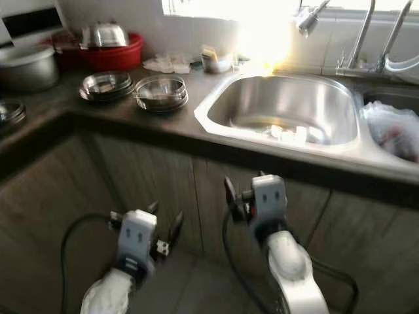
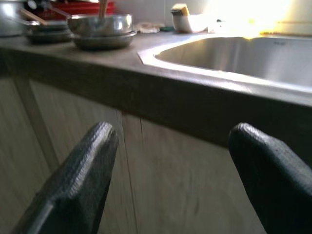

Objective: Kitchen organization

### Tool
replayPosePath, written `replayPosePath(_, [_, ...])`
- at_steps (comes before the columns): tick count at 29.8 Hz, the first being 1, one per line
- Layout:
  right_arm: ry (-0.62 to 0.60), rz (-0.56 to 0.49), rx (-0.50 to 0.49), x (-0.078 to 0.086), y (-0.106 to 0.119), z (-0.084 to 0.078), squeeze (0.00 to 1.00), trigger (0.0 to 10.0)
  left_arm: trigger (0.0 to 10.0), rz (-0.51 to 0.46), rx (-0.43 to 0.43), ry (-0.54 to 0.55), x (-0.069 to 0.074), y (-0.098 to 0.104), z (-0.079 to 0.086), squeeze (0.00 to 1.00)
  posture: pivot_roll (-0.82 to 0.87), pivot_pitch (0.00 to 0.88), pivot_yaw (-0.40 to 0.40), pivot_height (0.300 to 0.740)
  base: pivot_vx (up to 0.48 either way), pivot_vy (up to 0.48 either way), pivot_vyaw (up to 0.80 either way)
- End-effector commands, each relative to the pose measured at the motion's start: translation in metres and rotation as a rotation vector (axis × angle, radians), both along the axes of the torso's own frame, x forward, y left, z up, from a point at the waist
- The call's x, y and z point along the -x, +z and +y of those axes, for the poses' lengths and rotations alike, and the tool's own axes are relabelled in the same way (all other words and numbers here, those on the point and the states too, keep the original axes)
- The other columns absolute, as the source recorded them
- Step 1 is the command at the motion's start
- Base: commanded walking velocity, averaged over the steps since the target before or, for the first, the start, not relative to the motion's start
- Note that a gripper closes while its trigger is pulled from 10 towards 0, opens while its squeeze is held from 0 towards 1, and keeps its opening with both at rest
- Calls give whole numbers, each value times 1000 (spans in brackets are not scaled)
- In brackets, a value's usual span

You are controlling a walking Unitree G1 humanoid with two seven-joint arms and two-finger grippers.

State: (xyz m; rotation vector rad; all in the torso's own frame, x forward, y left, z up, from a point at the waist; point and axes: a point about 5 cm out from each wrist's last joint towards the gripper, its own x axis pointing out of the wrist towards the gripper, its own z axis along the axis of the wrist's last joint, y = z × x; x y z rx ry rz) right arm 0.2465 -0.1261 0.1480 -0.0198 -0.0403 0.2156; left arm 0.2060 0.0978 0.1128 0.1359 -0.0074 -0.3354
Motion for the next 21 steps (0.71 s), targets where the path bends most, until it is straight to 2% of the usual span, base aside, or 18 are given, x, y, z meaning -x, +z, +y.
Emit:
replayPosePath(1, [9,-18,-2,0,4,3,0,10000,10000,-9,-13,7,-1,1,3,0,38,31,-4,740,-345,0,0])
replayPosePath(4, [19,-10,3,0,2,4,0,10000,10000,-10,-12,5,0,1,3,0,37,28,-2,740,-352,0,0])
replayPosePath(21, [16,-4,13,-3,1,3,0,10000,10000,-6,-15,13,-1,1,3,0,40,42,-5,740,-316,0,783])
